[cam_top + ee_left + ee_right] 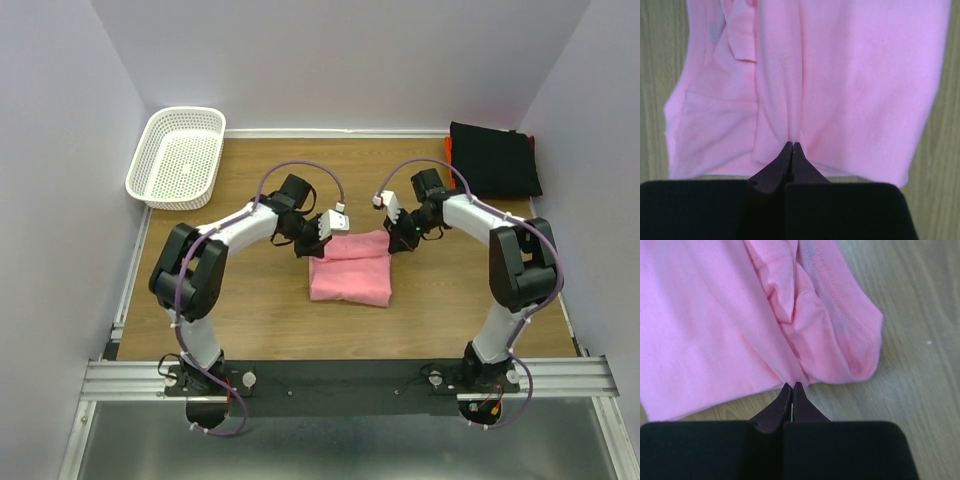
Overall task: Fold and stack the t-shirts
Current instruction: Fold the long partially folded tshirt into a neat square
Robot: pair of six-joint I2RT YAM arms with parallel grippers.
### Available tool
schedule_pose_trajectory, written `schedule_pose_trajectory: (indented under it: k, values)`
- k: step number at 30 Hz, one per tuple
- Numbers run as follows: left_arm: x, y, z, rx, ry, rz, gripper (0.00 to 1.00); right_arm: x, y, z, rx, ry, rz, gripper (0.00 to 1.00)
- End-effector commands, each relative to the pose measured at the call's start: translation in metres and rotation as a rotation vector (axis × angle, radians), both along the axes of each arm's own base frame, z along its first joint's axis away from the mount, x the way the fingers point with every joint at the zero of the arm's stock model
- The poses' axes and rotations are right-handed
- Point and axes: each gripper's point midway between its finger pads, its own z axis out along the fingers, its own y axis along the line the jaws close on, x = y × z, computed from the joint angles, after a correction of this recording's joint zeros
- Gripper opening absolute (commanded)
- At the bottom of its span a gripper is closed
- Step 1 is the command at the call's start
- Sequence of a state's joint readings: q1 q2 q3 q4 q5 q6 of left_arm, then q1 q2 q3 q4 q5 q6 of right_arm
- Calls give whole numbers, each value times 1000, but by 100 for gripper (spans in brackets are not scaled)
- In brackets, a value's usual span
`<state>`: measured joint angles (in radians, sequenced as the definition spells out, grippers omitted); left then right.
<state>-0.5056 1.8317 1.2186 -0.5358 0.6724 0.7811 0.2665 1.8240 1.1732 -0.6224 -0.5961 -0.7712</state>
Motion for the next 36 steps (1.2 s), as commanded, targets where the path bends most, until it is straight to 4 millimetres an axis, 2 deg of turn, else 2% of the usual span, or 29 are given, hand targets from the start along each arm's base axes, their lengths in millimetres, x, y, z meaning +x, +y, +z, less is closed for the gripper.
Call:
schedule_pose_trajectory:
  k: [1,3,4,5,6,7,9,10,11,13,14,15,19,23,27,30,36]
  values:
    - [1,1,48,-69,-61,28,0,8,4,42,52,-90,-28,1]
    - [16,2,66,-89,-90,50,0,10,6,58,73,-121,-39,1]
    - [19,4,68,-86,-82,55,0,14,8,65,84,-136,-39,1]
    - [28,7,64,-79,-71,68,0,17,10,64,89,-126,-46,1]
    - [40,6,72,-89,-96,71,0,21,12,65,94,-124,-49,1]
    - [47,8,69,-80,-94,84,0,29,14,70,103,-135,-53,1]
    - [64,14,58,-62,-81,111,0,36,17,60,100,-100,-66,1]
    - [67,17,43,-40,-54,113,0,42,20,61,107,-96,-75,1]
    - [76,20,43,-42,-61,129,0,45,21,52,101,-69,-82,1]
    - [84,24,30,-24,-49,146,0,49,22,43,92,-43,-100,6]
    - [87,24,29,-21,-56,149,4,52,21,41,86,-40,-108,9]
    - [91,27,27,-16,-58,159,19,52,20,34,75,-26,-114,12]
    - [96,22,27,-31,-64,151,30,50,16,31,60,-24,-127,14]
    - [104,16,36,-68,-86,165,31,51,16,36,62,-38,-143,13]
    - [101,13,45,-98,-88,177,43,56,19,49,88,-42,-181,5]
    - [101,14,52,-109,-110,183,44,56,23,63,117,-36,-207,1]
    - [101,16,77,-150,-141,219,44,58,2,59,98,-29,-266,1]
